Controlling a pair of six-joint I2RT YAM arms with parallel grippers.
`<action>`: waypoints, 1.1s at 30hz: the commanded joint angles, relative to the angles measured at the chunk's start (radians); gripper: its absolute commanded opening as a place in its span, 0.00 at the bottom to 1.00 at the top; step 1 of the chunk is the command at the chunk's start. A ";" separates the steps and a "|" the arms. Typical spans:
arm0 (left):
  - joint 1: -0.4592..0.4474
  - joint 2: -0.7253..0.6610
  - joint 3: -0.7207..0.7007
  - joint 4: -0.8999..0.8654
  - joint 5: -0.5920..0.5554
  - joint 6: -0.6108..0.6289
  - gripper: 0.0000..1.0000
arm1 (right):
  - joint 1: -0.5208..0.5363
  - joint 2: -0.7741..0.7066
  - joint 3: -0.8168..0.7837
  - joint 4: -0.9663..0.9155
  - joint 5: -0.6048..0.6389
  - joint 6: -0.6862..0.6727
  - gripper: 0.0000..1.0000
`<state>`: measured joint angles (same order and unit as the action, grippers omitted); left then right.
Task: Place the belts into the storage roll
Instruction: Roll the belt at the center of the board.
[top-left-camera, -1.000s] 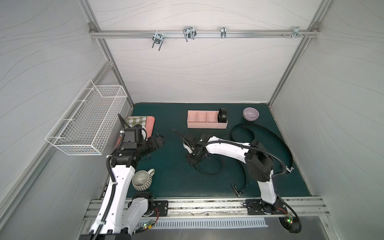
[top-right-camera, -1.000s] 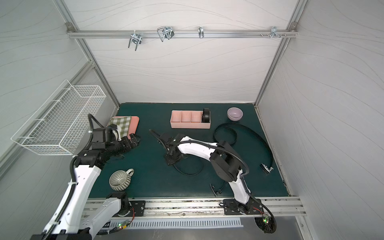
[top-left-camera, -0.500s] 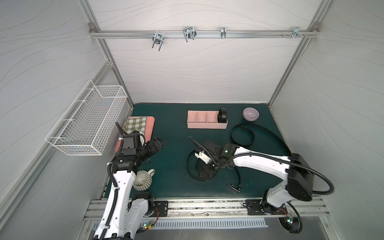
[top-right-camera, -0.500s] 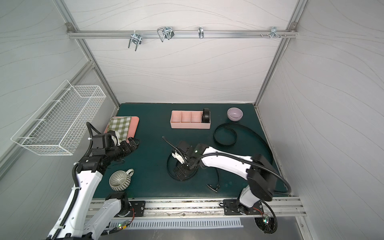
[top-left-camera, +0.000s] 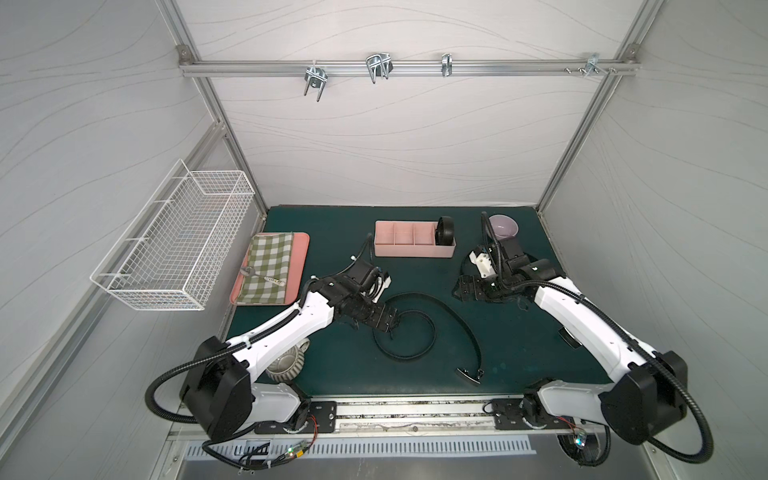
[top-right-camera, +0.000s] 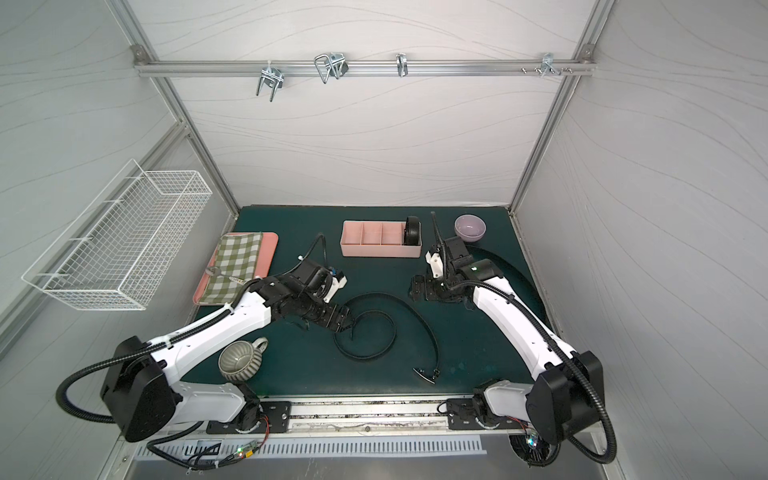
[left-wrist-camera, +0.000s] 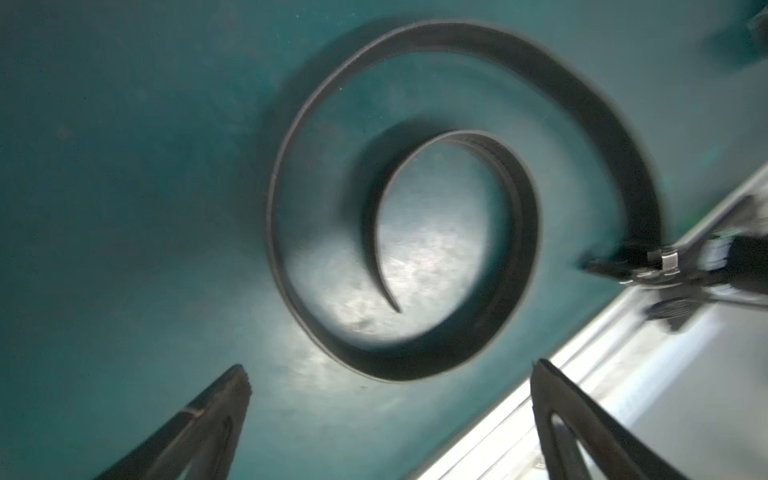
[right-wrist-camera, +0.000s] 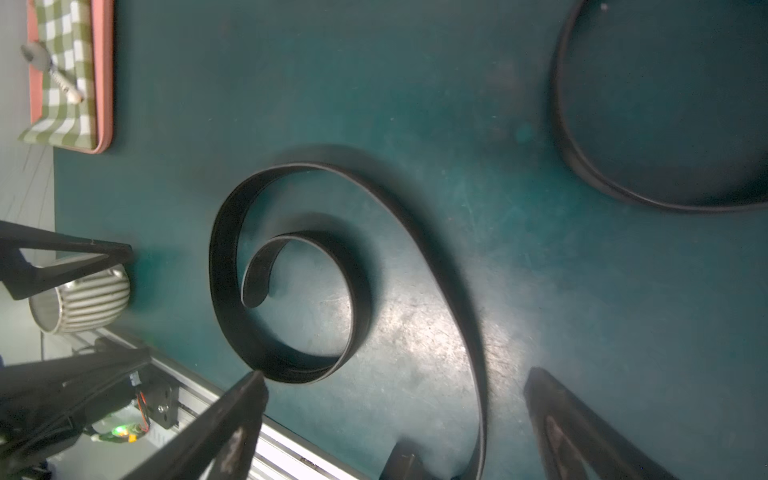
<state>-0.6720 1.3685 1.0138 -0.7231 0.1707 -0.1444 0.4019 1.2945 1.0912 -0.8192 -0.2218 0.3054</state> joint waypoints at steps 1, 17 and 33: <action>-0.100 0.061 0.119 -0.062 -0.175 0.196 0.99 | -0.058 0.062 0.011 -0.053 -0.099 0.024 0.99; -0.185 0.211 -0.020 0.399 -0.026 0.885 0.98 | -0.109 0.087 -0.129 0.107 -0.189 0.093 0.99; -0.159 0.477 0.162 0.395 0.053 0.956 0.82 | -0.163 0.098 -0.203 0.186 -0.267 0.107 0.99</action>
<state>-0.8398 1.8118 1.1191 -0.3325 0.1871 0.7704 0.2417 1.3838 0.8944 -0.6548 -0.4603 0.4042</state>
